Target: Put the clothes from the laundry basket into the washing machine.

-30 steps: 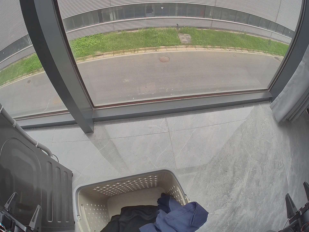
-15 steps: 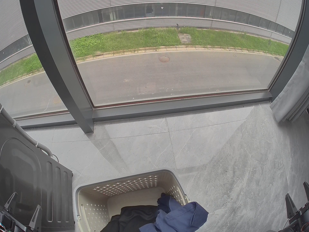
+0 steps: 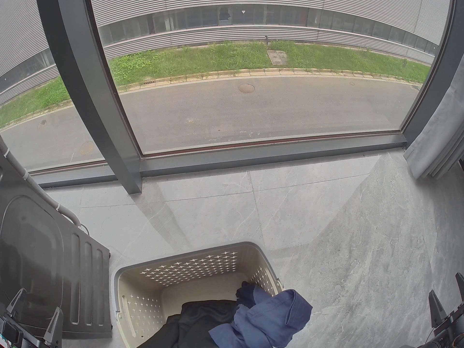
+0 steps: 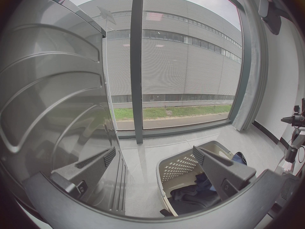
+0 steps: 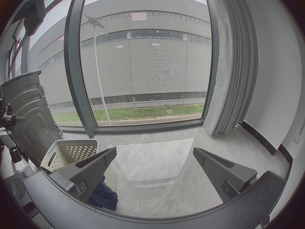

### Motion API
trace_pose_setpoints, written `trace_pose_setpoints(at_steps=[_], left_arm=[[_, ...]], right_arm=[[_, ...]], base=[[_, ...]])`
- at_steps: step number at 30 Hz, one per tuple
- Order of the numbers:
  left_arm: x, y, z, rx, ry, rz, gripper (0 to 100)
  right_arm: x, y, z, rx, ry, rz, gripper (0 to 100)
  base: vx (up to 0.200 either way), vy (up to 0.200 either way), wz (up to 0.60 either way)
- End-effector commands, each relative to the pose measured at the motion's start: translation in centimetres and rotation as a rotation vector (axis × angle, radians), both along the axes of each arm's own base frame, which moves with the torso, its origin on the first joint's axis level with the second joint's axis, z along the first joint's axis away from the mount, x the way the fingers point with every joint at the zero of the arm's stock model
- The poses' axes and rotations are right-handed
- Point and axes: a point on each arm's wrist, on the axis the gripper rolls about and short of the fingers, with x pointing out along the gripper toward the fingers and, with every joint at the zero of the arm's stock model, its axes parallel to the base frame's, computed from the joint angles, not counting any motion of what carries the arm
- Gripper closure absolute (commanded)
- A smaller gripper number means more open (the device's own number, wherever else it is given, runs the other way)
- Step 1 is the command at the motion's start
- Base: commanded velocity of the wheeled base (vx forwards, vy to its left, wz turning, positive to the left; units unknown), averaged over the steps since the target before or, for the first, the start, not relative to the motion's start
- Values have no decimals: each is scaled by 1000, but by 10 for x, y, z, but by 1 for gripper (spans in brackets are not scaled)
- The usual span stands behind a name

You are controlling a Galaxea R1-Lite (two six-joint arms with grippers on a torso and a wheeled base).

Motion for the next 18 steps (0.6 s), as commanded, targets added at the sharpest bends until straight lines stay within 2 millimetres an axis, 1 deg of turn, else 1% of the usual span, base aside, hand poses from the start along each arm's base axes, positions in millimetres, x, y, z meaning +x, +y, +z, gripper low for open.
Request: trace_pose_setpoints(at_steps=[1, 18], left_arm=[[0, 0, -5, -1, 2, 0, 0], [0, 0, -5, -1, 2, 0, 0]], right_arm=[[0, 0, -5, 0, 1, 0, 0], [0, 0, -5, 0, 1, 1, 0]], base=[[-200, 0, 0], [-200, 0, 0]])
